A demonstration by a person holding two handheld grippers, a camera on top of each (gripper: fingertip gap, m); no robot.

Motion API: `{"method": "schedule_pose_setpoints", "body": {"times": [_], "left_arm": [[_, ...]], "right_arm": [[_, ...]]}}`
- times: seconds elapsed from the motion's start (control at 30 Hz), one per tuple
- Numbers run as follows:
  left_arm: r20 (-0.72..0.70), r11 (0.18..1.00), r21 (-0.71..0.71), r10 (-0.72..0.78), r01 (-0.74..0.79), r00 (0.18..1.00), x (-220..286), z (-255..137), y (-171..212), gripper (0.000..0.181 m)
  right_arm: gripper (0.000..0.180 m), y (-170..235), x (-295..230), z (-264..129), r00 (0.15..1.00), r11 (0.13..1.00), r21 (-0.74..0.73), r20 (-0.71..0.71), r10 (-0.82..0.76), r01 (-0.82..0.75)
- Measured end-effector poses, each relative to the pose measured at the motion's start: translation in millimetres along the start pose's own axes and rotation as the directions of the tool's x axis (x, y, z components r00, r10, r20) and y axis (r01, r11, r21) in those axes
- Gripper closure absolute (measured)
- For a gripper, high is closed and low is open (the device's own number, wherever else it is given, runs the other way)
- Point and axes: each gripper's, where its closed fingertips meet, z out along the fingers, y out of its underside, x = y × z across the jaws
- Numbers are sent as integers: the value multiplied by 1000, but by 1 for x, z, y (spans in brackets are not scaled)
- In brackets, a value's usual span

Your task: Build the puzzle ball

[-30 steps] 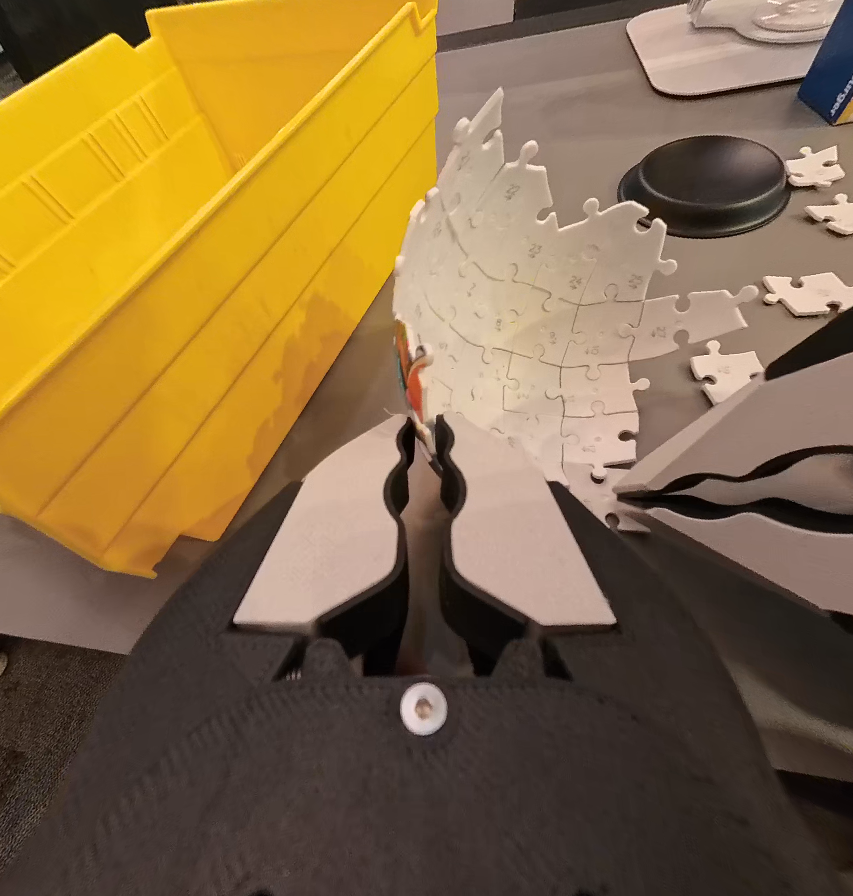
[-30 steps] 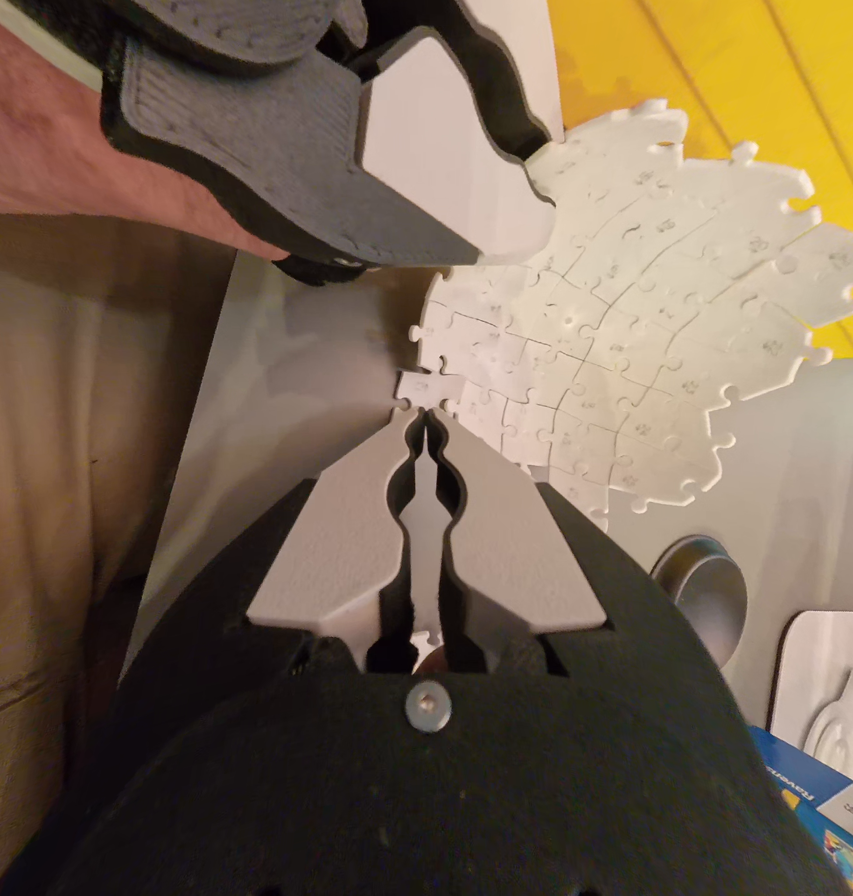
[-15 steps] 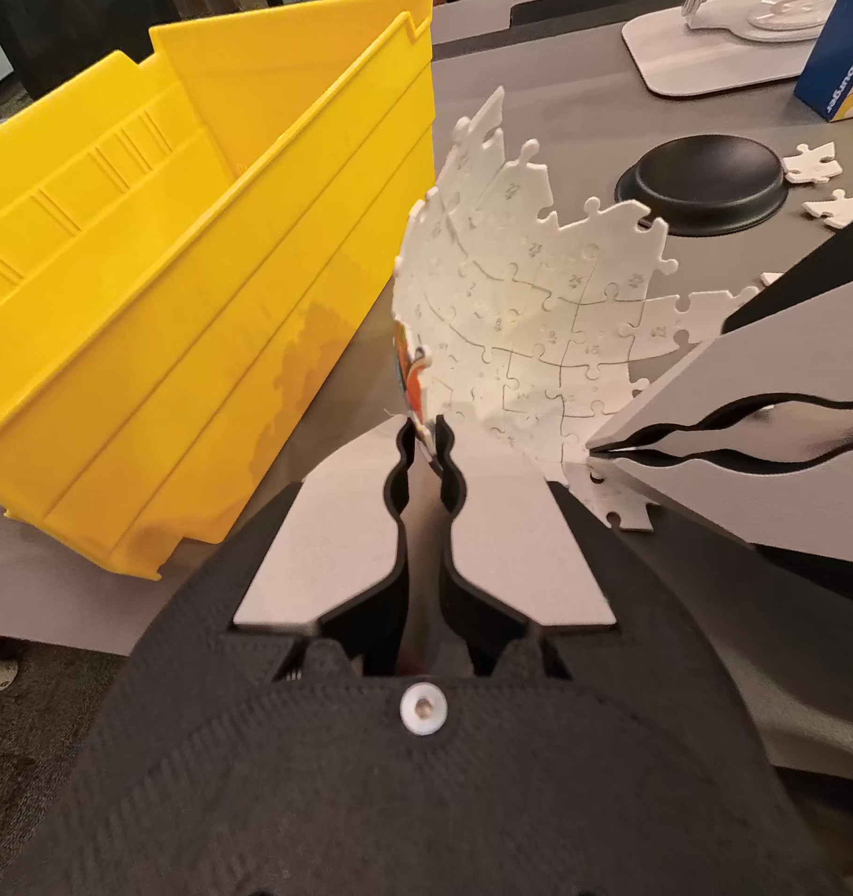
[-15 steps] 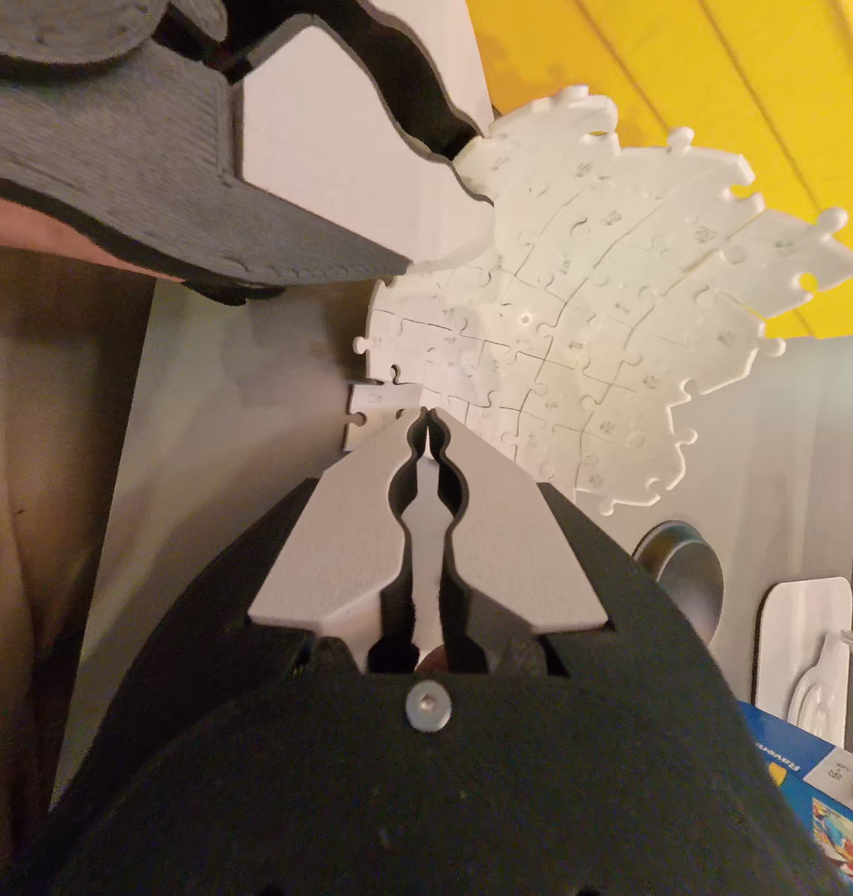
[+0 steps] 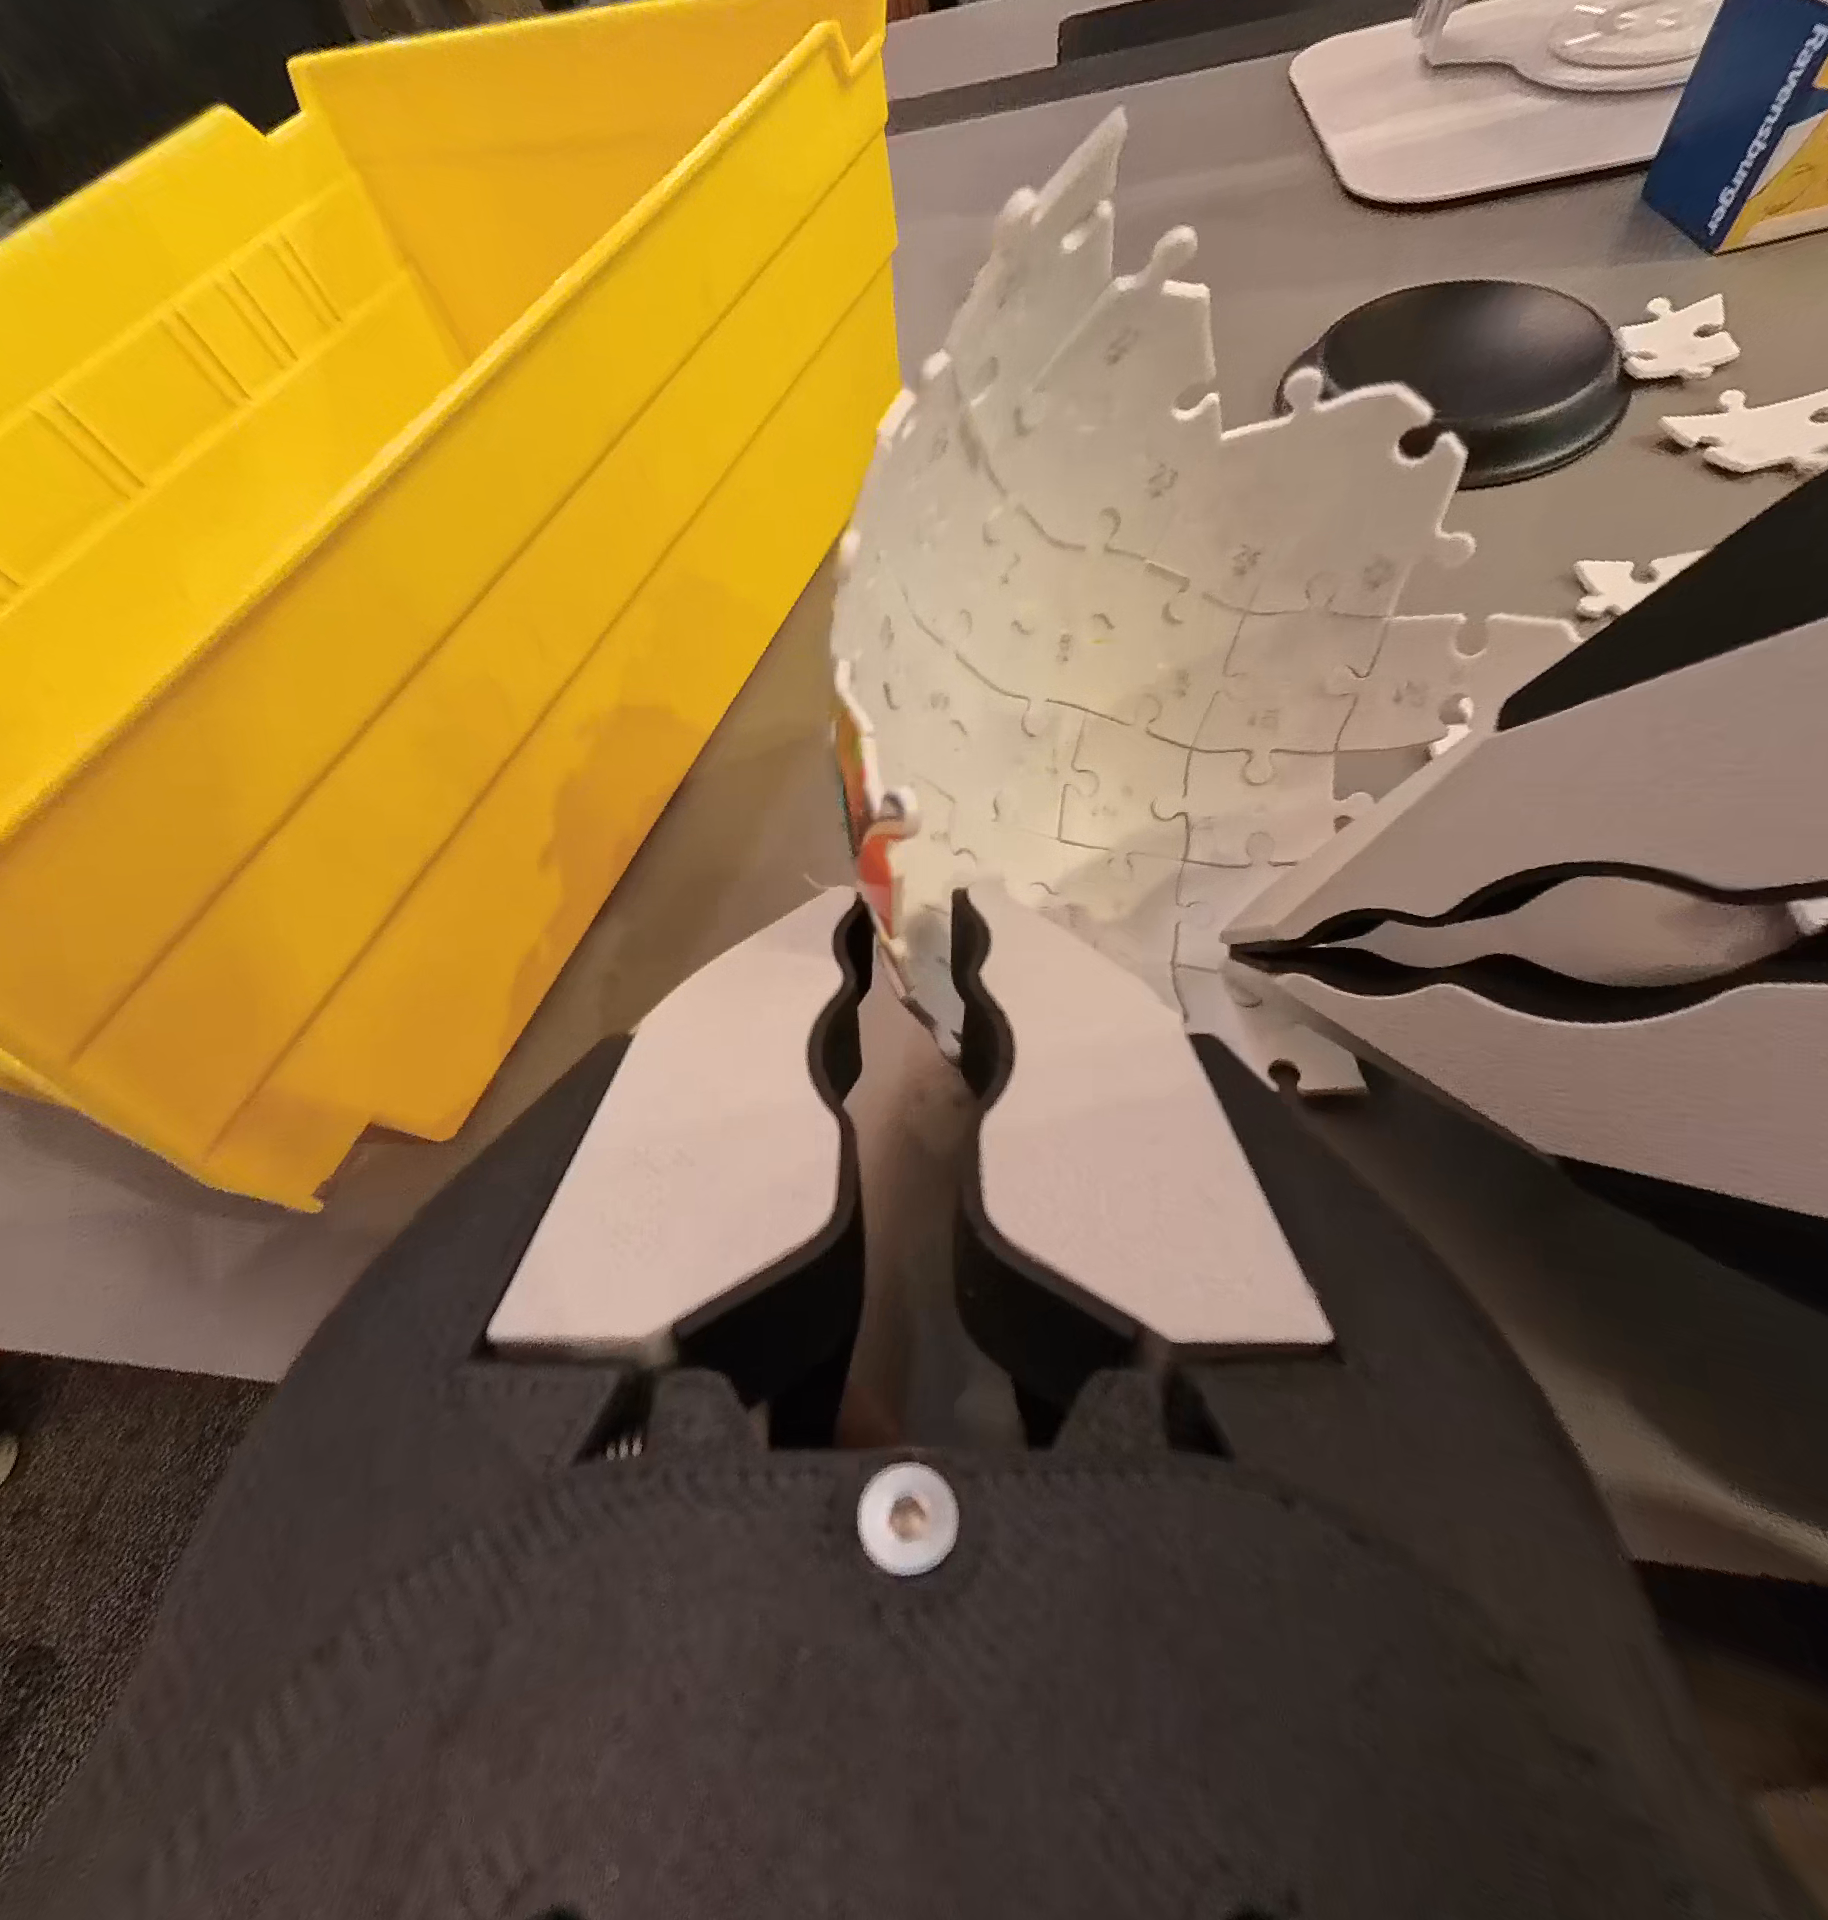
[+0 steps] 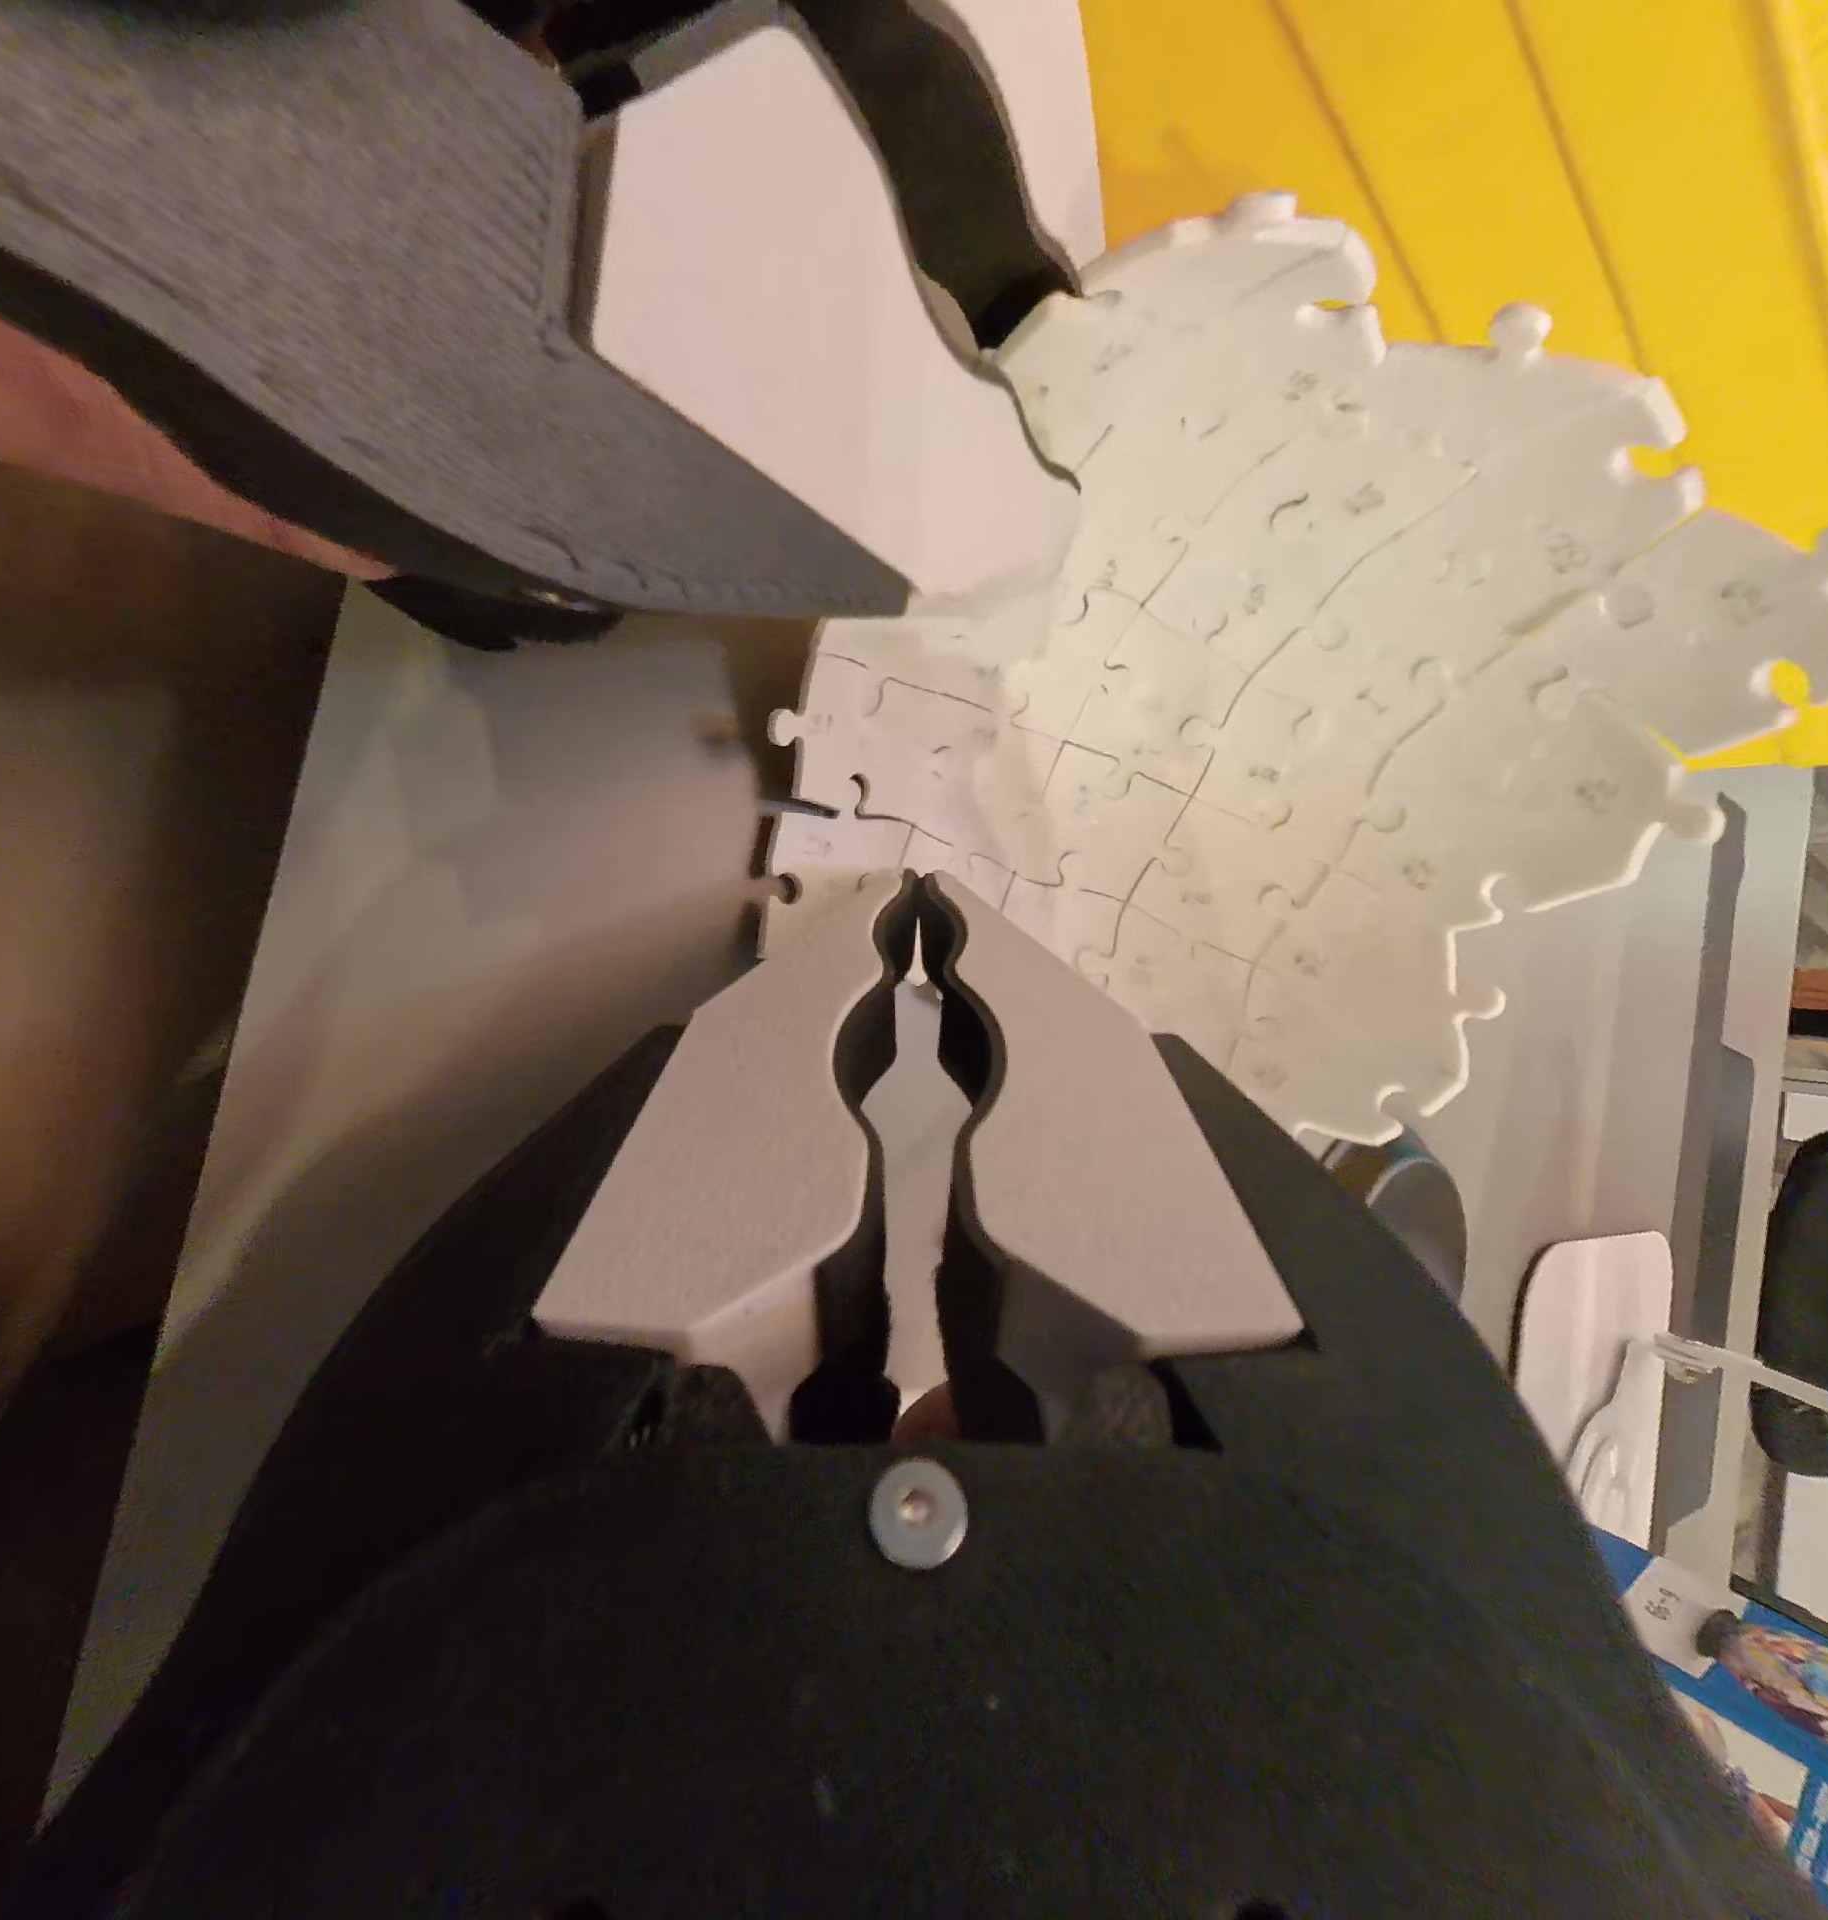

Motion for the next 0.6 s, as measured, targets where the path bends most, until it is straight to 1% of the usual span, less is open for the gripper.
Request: {"method": "schedule_pose_setpoints", "body": {"times": [0.03,0.37,0.43,0.6], "left_arm": [[-1,1000,1,0,0,1000,1,-1,0,167],[-14,999,1,-33,33,999,4,-6,4,166],[-6,1000,-6,-30,30,1000,3,-5,5,170],[1,999,-37,-5,5,1000,6,-1,10,170]], "right_arm": [[180,0,0,0,1000,1000,-1,-1,-4,4],[180,1,0,-1,999,1000,3,-45,-16,16],[180,2,1,-2,999,1000,3,-41,-8,8],[180,-2,3,-10,999,1000,24,-39,4,-3]]}}
